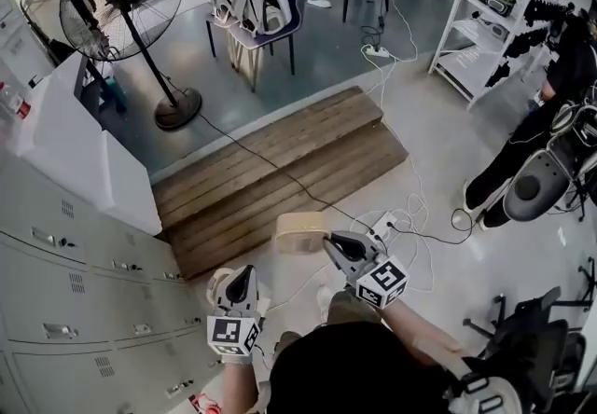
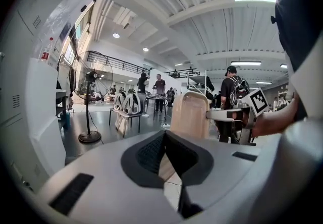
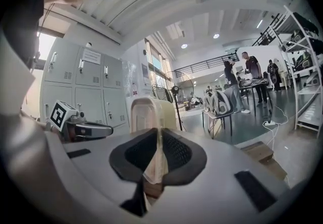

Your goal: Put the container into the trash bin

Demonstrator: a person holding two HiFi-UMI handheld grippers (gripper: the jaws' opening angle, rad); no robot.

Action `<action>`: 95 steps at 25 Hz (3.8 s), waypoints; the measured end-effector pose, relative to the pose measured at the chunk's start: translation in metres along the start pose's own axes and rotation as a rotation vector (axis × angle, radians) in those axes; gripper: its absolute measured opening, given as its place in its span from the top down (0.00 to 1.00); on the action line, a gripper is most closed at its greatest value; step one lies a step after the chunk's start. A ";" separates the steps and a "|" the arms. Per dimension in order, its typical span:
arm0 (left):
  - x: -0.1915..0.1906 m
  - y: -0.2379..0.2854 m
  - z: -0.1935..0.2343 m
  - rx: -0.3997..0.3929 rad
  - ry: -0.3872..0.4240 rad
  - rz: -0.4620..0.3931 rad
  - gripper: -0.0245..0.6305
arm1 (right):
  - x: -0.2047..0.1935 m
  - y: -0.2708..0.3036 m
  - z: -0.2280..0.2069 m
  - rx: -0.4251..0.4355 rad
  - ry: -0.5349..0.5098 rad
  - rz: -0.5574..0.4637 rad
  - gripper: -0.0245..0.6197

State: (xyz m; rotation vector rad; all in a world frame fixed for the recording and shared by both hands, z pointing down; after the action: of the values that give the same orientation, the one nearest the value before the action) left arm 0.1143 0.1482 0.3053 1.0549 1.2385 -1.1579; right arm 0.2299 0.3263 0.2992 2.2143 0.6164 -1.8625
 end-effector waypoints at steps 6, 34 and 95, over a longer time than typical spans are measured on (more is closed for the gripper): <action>-0.001 0.041 0.012 0.081 0.008 0.010 0.95 | 0.001 0.040 -0.043 0.090 0.026 0.016 0.89; -0.009 -0.086 0.107 0.485 -0.014 0.012 0.95 | -0.069 0.175 0.070 0.466 0.066 0.170 0.89; -0.193 -0.318 0.178 0.929 -0.399 0.338 0.95 | -0.416 0.236 0.272 0.906 -0.162 0.747 0.89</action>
State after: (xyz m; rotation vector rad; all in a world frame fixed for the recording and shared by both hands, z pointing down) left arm -0.1735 -0.0565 0.5174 1.5189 0.1452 -1.6033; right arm 0.0331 -0.0740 0.6213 2.1520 -1.1511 -1.9972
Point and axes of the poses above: the fingertips, and each gripper's own axes: y forward along the fingers, z to its left, x out of its top, the point moved 3 cm from there along -y, backward along the fingers, and after that the axes turned 13 degrees about -z, right-handed, at the moved point
